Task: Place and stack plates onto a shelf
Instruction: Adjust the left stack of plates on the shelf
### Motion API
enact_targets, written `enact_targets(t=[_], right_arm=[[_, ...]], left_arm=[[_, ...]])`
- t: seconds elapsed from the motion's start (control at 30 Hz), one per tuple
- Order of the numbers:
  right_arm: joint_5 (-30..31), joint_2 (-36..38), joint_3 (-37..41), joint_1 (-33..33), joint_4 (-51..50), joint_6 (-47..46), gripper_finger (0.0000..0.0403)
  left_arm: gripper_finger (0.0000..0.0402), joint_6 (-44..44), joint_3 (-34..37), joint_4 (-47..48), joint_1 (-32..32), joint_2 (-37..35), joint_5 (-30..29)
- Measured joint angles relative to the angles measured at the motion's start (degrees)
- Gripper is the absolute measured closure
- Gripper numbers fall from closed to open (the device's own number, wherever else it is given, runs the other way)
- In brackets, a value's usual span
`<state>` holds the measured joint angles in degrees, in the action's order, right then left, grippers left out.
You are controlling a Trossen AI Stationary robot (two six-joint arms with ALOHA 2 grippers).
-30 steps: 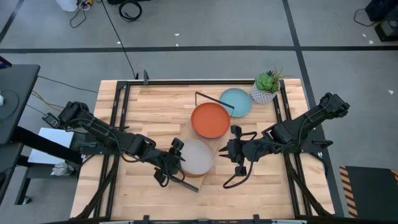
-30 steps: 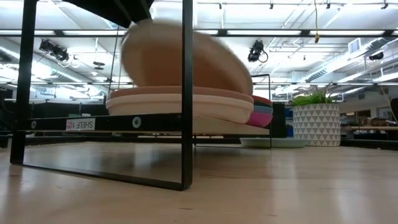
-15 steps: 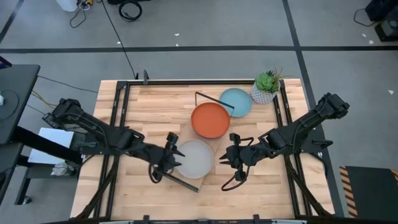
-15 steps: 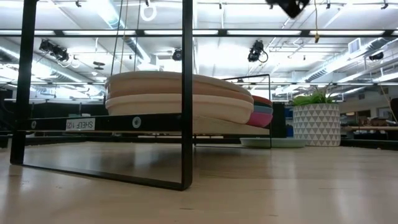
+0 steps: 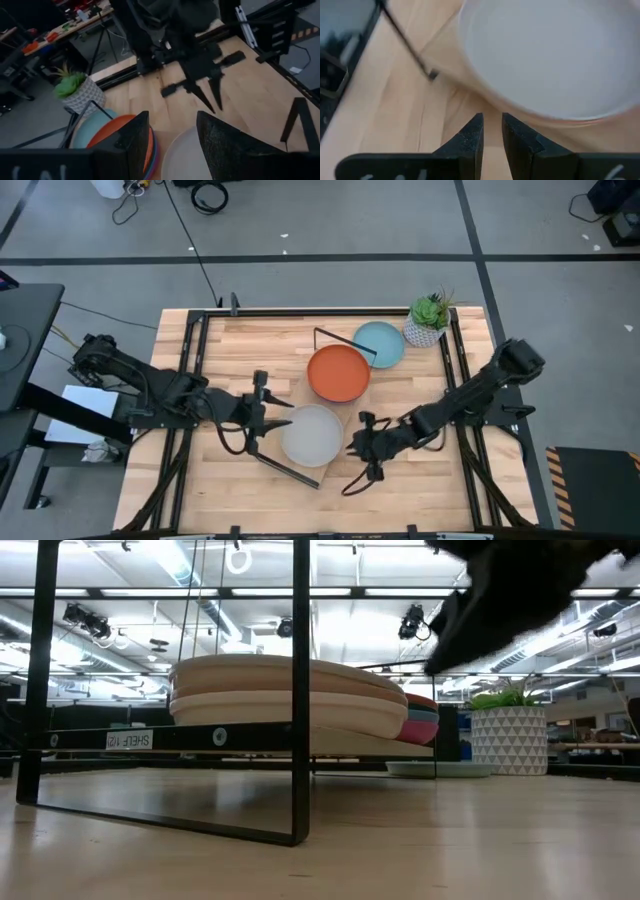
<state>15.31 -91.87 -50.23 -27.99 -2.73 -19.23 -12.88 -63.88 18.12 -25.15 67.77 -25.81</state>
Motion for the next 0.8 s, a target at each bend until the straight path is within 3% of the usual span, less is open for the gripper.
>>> enact_targets(t=[0.17, 0.37, 0.67, 0.8], right_arm=[[-4.4, -7.2, -3.7, 0.0, -0.8, 1.6, 0.0328], [-0.2, -11.7, -7.3, 1.5, -0.7, 3.7, 0.0328], [-1.5, -10.8, -8.6, 3.1, -0.9, 6.3, 0.0328], [-3.4, -9.7, -8.6, 3.4, -1.6, 5.9, 0.0328]], left_arm=[[0.023, -0.1, 0.0, 0.1, -0.1, 0.0, 0.1], [0.023, 0.3, 0.0, 0.6, -0.1, 0.0, 0.1], [0.023, 3.2, 0.0, 4.5, 0.1, 0.0, 0.1], [0.023, 7.0, 0.1, 13.4, 2.1, 0.1, 0.2]])
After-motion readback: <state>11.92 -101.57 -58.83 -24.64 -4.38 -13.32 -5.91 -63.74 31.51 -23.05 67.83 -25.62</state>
